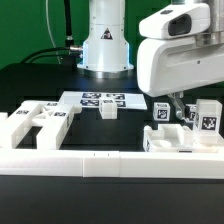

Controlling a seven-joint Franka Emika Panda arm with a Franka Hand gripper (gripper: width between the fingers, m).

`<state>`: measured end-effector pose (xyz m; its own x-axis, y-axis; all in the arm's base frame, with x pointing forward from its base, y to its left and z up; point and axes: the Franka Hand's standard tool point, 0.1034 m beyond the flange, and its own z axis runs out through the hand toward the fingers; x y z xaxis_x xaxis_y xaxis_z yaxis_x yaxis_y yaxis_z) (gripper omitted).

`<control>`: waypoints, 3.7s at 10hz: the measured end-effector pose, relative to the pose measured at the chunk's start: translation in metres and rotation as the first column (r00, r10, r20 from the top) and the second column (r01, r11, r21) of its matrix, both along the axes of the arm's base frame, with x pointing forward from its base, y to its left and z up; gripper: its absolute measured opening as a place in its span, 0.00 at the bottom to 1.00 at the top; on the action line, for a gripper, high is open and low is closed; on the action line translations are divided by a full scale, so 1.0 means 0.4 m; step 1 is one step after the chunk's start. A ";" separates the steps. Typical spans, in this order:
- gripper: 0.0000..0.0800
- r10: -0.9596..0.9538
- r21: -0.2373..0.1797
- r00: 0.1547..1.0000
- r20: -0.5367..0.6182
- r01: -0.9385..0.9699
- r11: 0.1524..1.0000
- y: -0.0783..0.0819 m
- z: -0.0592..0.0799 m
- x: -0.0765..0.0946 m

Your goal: Assemble chair

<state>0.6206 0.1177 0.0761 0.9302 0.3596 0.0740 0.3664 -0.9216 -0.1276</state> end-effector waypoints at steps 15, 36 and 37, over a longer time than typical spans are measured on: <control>0.36 0.778 -0.183 0.627 0.032 -0.762 0.621 0.003 0.015 0.026; 0.36 -0.805 -0.011 0.592 -0.028 0.805 0.593 -0.003 0.009 0.026; 0.36 -0.872 -0.012 0.486 -0.050 0.873 0.488 -0.001 0.009 0.026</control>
Offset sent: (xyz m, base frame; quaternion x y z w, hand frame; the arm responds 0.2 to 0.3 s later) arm 0.0152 0.0043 0.0092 0.0009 -0.0210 -0.2230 0.9746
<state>0.6308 0.1172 0.0795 0.7690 -0.6389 0.0233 -0.6308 -0.7641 -0.1350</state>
